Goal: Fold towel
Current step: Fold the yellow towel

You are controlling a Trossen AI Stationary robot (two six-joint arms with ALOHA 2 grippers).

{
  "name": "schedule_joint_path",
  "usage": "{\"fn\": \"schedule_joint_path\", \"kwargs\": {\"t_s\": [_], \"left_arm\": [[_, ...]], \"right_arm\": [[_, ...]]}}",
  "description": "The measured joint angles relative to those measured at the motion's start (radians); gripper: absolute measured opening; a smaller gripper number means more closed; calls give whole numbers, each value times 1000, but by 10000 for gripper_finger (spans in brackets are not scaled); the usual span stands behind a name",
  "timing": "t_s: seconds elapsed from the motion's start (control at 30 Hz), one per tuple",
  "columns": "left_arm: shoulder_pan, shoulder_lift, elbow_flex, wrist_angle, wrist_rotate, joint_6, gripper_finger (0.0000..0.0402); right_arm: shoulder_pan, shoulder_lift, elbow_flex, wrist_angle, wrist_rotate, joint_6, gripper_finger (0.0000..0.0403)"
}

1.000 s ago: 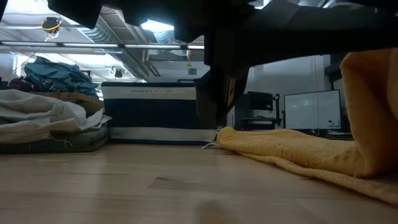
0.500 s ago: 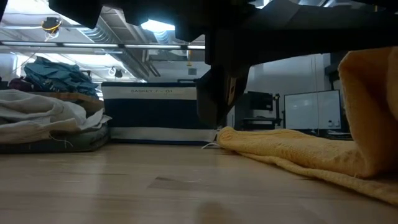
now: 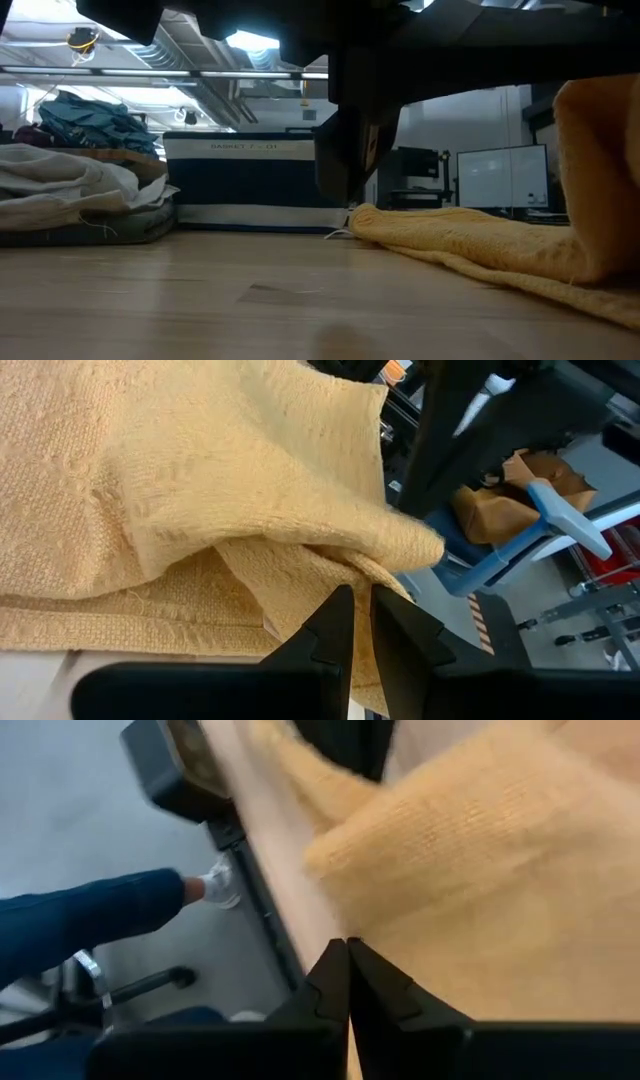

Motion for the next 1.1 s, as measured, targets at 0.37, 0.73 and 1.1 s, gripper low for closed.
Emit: {"fn": "schedule_joint_path", "kwargs": {"t_s": [0.37,0.73,1.1], "left_arm": [[0,0,0,-3,0,0,31],[0,0,0,-4,0,0,31],[0,-1,0,-4,0,5,31]], "right_arm": [[50,0,0,67,-30,49,5],[17,0,0,80,-12,54,5],[-2,0,0,76,-265,40,32]]}}
